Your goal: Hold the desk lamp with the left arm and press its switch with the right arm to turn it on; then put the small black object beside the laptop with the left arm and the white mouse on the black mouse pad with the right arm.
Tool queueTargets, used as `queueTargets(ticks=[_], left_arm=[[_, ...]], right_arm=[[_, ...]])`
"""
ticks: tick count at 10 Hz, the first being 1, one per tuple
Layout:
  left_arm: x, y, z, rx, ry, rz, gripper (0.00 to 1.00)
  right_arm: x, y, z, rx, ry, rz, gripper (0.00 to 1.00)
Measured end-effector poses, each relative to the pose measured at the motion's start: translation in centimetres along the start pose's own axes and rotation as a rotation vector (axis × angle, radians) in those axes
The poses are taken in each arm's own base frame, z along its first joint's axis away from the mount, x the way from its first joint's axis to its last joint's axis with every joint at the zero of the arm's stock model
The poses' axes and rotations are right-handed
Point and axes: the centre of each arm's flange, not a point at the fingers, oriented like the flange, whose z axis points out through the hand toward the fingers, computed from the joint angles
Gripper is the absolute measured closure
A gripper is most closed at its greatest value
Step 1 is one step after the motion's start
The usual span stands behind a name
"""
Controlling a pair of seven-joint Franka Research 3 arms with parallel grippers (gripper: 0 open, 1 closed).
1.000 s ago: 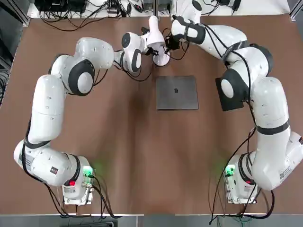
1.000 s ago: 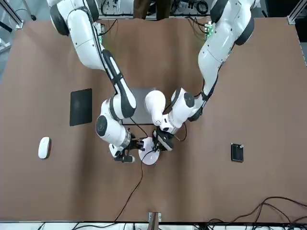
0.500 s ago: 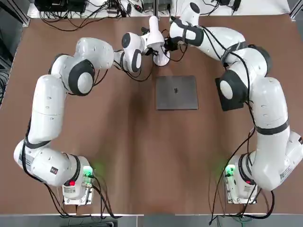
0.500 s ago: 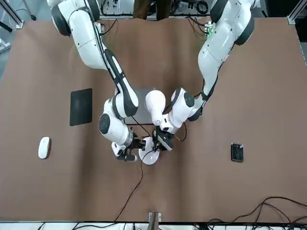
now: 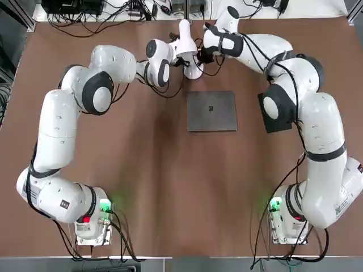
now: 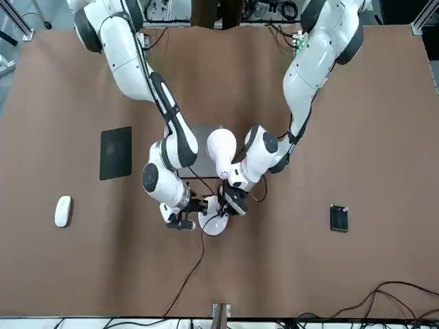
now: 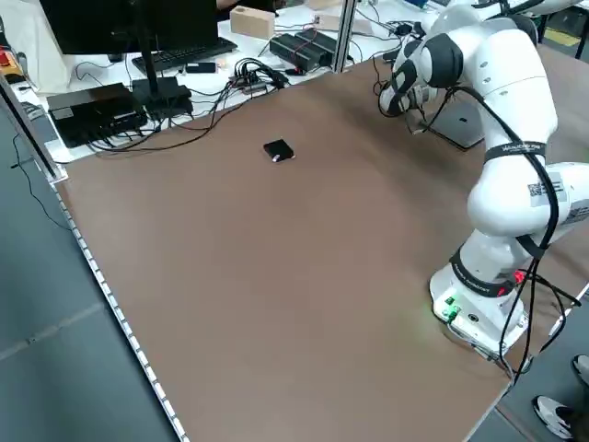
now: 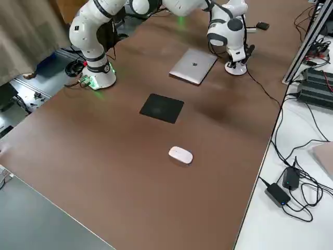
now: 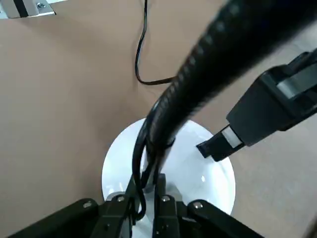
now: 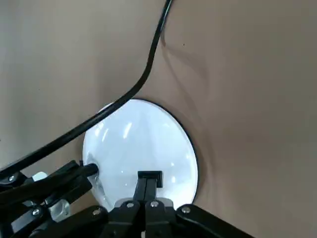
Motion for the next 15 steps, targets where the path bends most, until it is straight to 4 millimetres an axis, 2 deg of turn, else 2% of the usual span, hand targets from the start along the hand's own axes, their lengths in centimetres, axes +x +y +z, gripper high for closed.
queueTargets(ticks=[4,8,10,11,12,14,15], left_arm=[[0.0,0.0,0.0,0.000,0.000,0.000,0.85],[-0.1,0.0,0.0,0.001,0.002,0.000,0.85],[-0.2,0.2,0.1,-0.001,-0.001,0.000,0.84],[-0.6,0.2,0.2,-0.002,-0.010,-0.004,0.77],[-0.7,0.1,0.2,-0.001,-0.011,-0.008,0.76],[-1.0,-0.4,0.2,0.004,-0.016,-0.015,0.52],[-1.2,-0.5,0.3,0.004,-0.021,-0.016,0.35]], right_arm=[[-0.1,-0.1,0.1,0.000,-0.001,-0.002,0.99],[-1.6,-2.2,0.9,0.008,0.017,-0.033,0.99],[-1.5,-1.8,0.7,-0.004,-0.029,-0.028,0.99],[-0.6,-1.0,-0.6,-0.013,-0.083,-0.015,0.98],[1.0,0.2,-3.2,-0.015,-0.118,0.002,0.88],[4.4,4.1,-9.1,-0.030,-0.136,0.053,0.58],[5.8,7.0,-11.8,-0.077,-0.142,0.056,0.44]])
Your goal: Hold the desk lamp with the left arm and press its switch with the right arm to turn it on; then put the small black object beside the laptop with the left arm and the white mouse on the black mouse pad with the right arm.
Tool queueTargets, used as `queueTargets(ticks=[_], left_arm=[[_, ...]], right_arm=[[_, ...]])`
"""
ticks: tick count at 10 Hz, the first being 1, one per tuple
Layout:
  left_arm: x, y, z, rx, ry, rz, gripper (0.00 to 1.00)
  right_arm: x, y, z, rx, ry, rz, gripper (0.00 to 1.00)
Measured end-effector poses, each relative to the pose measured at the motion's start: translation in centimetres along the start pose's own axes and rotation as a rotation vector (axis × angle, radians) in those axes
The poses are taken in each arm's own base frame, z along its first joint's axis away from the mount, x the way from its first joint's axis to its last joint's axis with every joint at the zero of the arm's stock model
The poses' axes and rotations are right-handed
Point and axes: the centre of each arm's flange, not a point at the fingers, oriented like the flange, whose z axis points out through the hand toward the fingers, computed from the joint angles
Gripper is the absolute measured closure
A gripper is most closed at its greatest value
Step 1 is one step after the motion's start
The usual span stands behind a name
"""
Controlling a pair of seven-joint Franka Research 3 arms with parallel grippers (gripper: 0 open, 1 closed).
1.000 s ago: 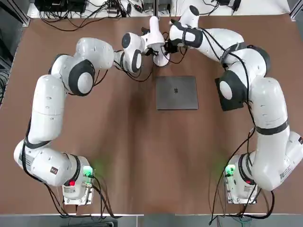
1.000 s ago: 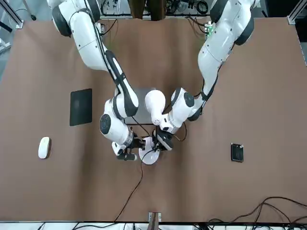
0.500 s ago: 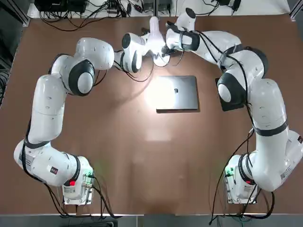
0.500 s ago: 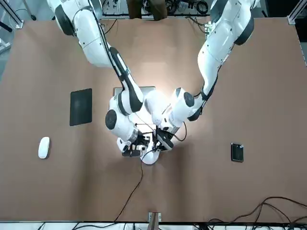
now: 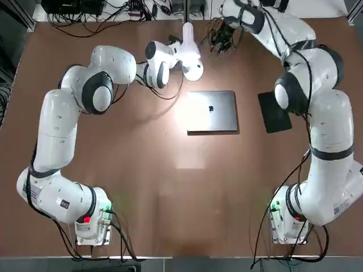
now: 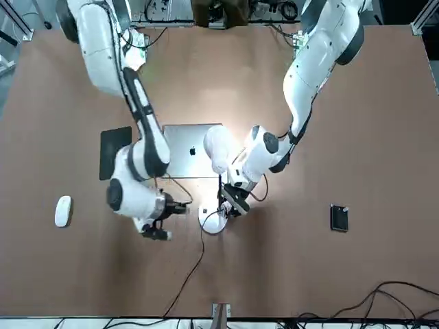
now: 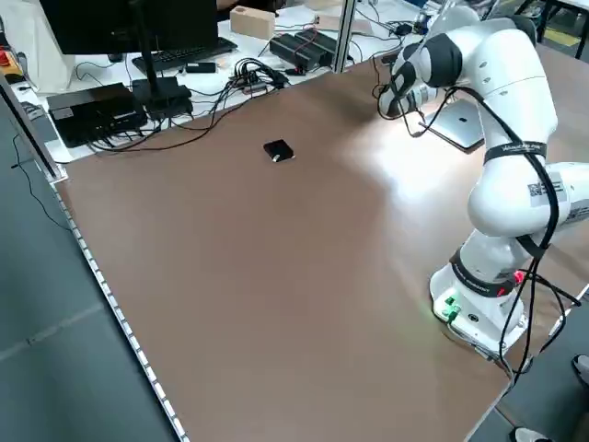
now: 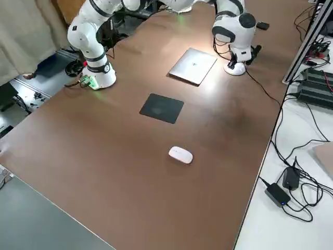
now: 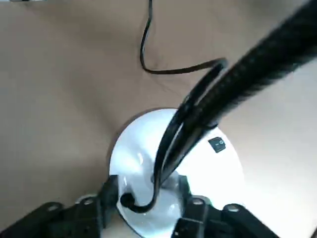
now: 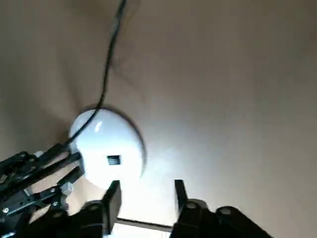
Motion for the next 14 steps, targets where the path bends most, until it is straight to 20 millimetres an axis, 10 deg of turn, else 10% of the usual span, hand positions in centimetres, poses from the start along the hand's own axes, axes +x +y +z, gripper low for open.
queueTargets(ticks=[3,5,11,14], left_arm=[[0.0,0.3,-0.6,0.000,-0.005,-0.003,0.00],[0.0,-1.0,-2.6,0.016,-0.024,-0.008,0.00],[3.4,-9.3,-13.2,0.069,-0.319,-0.247,0.00],[3.6,-15.4,-18.0,0.128,-0.431,-0.357,0.00]], right_arm=[[3.7,11.0,-6.6,-0.223,0.069,-0.076,0.00],[4.6,18.1,-7.9,-0.295,0.054,-0.088,0.00],[3.8,49.4,-18.2,-0.342,0.103,-0.222,0.00],[2.9,51.8,-12.6,-0.330,0.052,-0.258,0.00]])
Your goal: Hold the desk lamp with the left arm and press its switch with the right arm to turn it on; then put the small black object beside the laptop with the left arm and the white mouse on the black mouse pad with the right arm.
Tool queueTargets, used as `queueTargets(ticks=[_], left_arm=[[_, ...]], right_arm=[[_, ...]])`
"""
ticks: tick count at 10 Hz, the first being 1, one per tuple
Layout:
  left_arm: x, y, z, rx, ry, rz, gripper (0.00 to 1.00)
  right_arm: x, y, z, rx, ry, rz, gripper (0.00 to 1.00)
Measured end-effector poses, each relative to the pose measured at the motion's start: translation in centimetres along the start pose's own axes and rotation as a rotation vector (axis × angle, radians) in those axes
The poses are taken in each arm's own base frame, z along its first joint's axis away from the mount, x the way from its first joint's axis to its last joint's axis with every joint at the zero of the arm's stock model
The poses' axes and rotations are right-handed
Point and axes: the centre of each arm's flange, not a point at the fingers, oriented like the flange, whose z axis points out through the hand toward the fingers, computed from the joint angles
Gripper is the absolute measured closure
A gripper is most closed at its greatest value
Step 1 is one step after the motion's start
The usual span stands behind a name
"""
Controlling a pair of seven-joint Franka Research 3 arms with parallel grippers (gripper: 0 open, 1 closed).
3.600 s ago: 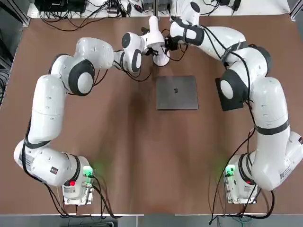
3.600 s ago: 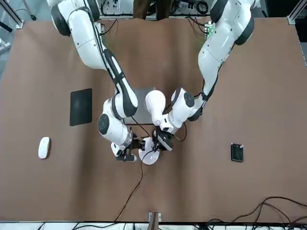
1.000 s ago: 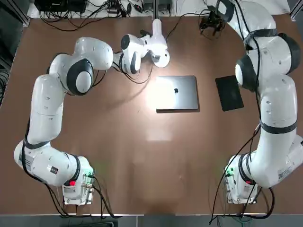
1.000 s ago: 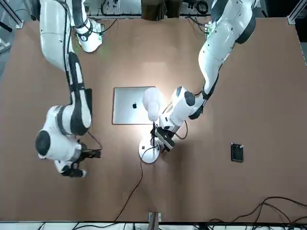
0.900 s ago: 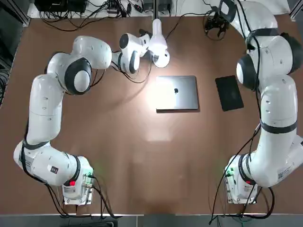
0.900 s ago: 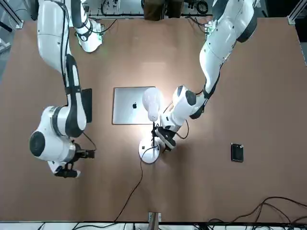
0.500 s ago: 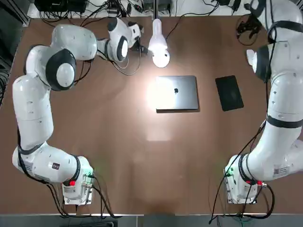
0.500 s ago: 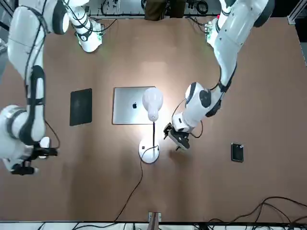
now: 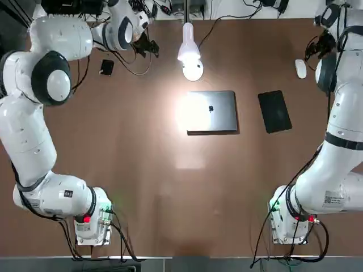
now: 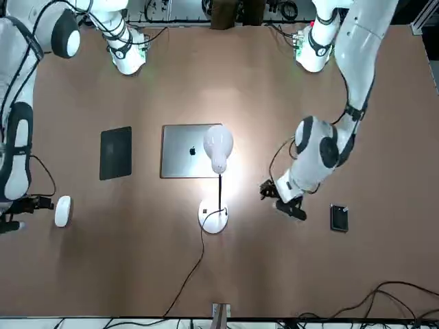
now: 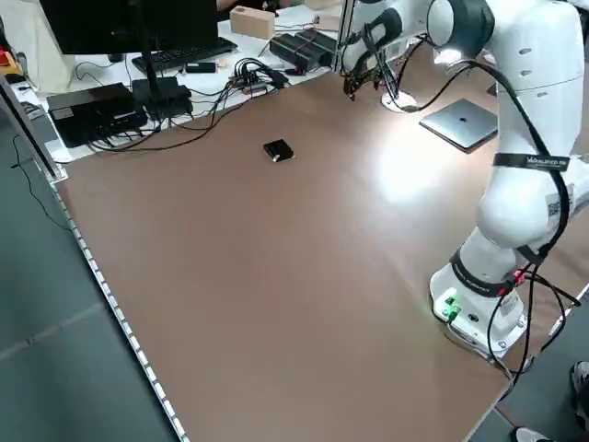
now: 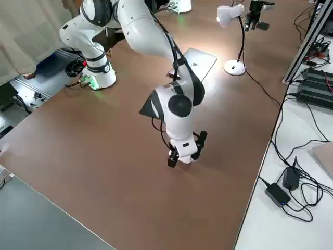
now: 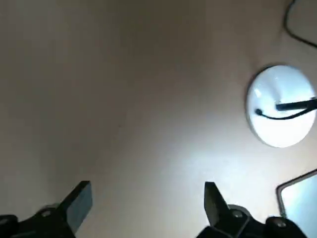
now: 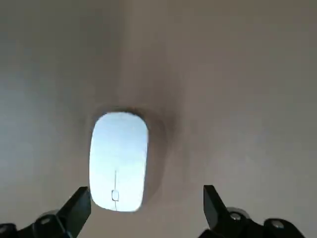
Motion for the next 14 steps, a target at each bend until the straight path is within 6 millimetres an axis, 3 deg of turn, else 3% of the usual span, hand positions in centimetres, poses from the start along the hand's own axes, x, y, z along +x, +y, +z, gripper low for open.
queueTargets(ticks=[2,5,7,8,9,12,14], left_arm=[[0.4,-3.5,-2.9,0.041,-0.068,-0.044,0.00],[0.6,-9.4,-4.6,0.088,-0.070,-0.154,0.00],[0.2,-13.4,-5.2,0.151,-0.075,-0.179,0.00],[-0.1,-15.1,-5.5,0.197,-0.080,-0.172,0.00],[-0.4,-16.9,-5.8,0.235,-0.084,-0.171,0.00],[-1.0,-20.6,-4.4,0.274,-0.086,-0.154,0.00],[-1.4,-23.2,-1.6,0.284,-0.069,-0.118,0.00]], right_arm=[[-0.1,-2.1,3.7,-0.016,0.023,-0.058,0.00],[-0.1,-2.6,4.3,-0.016,0.027,-0.079,0.03],[-0.1,-2.7,4.3,-0.016,0.028,-0.081,0.16],[0.0,-2.9,4.3,-0.015,0.027,-0.084,0.31],[0.2,-3.2,4.2,-0.014,0.027,-0.089,0.37],[1.4,-6.5,3.5,0.021,0.007,-0.135,0.37],[2.8,-10.1,0.7,0.057,0.007,-0.172,0.37]])
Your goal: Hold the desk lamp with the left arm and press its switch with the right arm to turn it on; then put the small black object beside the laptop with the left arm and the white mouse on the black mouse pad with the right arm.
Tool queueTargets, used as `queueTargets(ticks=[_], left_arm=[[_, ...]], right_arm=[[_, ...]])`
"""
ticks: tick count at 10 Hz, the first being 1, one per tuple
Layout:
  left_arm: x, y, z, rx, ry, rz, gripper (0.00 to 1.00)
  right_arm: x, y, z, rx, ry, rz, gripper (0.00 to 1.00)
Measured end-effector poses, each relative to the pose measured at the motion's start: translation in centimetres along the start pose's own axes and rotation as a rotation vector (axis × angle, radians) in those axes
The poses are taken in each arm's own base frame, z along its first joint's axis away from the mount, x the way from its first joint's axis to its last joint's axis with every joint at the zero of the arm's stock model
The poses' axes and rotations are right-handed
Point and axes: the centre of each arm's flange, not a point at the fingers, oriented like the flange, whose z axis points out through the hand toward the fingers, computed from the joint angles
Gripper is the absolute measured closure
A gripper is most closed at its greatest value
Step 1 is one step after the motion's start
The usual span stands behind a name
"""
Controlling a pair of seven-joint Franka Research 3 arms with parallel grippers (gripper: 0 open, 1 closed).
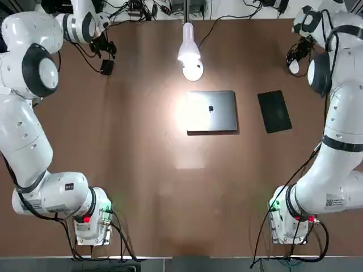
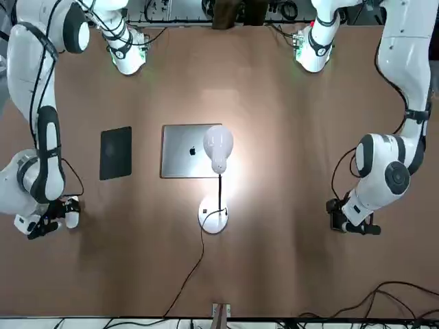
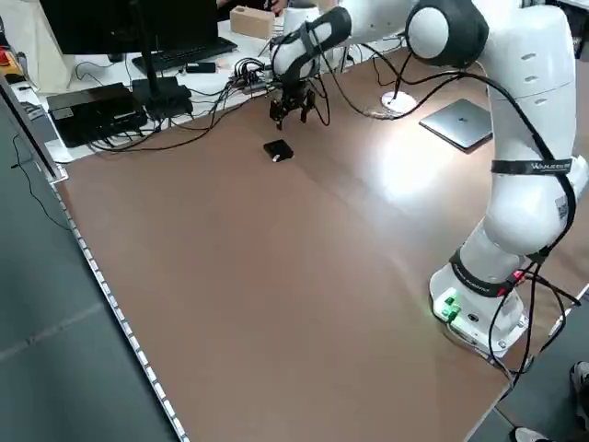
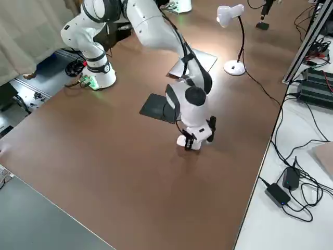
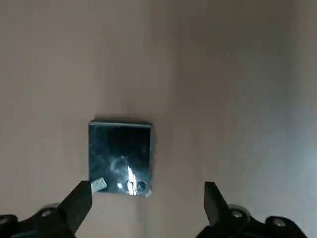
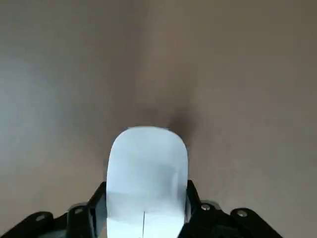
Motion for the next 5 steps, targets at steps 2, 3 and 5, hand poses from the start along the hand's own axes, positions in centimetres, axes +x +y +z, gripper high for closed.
queueTargets(ticks=[2,3,5], left_arm=[[0.2,-1.1,2.2,0.005,0.008,0.025,0.00],[0.4,-1.2,2.8,0.004,0.006,0.028,0.00],[0.6,-1.9,3.6,0.005,0.002,0.015,0.00]], right_arm=[[2.0,-3.9,-2.7,0.025,0.011,-0.031,0.37],[2.9,-5.8,-3.3,0.026,0.016,-0.038,0.37],[4.3,-8.9,-3.2,0.026,0.013,-0.048,0.37]])
